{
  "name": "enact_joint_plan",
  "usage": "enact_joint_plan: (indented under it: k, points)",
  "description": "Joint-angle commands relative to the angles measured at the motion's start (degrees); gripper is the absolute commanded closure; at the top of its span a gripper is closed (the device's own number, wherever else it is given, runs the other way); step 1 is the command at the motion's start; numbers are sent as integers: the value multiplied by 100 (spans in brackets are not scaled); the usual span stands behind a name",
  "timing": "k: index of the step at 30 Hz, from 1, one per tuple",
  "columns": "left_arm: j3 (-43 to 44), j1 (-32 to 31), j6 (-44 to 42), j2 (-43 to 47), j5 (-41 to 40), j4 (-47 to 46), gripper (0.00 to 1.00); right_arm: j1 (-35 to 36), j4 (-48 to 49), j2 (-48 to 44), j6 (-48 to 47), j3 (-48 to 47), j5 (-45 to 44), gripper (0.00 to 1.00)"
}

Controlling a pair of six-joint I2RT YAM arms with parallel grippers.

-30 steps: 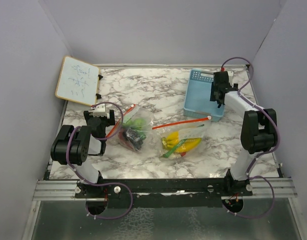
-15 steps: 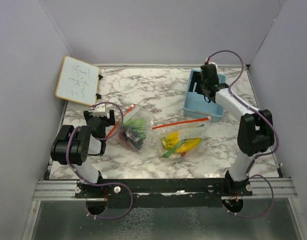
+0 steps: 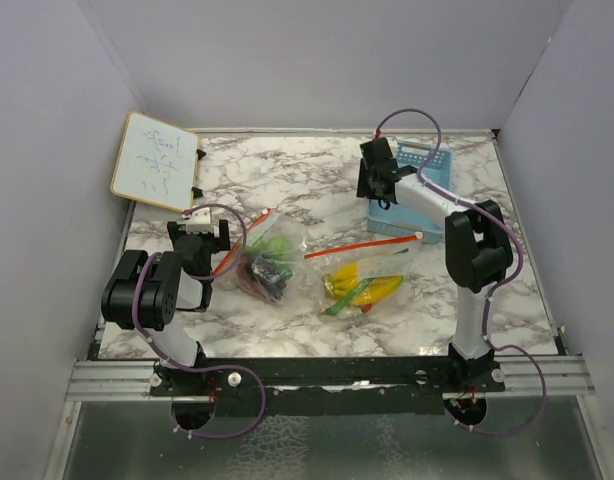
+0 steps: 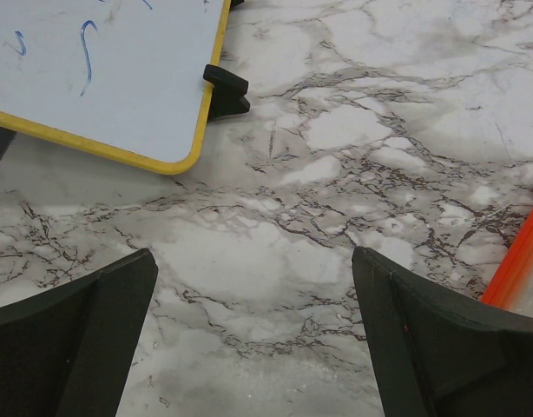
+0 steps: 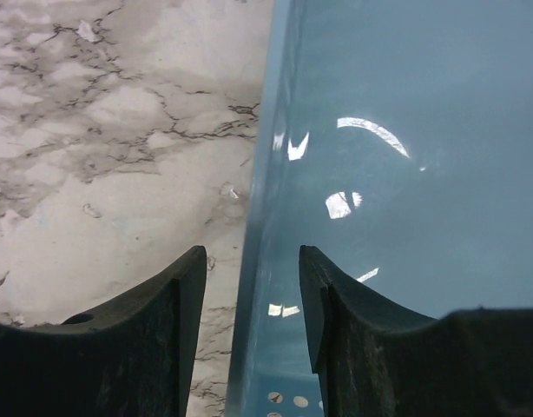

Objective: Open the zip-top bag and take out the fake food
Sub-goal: Adjust the bin at the center of the board.

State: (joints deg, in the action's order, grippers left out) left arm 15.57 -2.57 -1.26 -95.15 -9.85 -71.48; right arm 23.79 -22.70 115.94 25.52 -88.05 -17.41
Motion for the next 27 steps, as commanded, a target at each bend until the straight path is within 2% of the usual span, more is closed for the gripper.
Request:
enact_joint_plan:
  k: [1, 5, 13, 24, 27]
  points:
    - [-39, 46, -37, 120, 97, -120, 1, -23, -170, -110, -190, 68, -921, 55]
    - [-33, 46, -41, 116, 97, -120, 1, -119, -41, -348, -614, 388, -1317, 54]
    - [-38, 46, -41, 115, 96, -118, 1, -780, 69, -734, -600, 1008, -1207, 50]
    - [-29, 46, -46, 120, 95, -120, 1, -1558, -7, -951, -696, 1009, -1122, 55]
    - [-34, 46, -41, 120, 97, -119, 1, -1562, 9, -944, -635, 1032, -1151, 66]
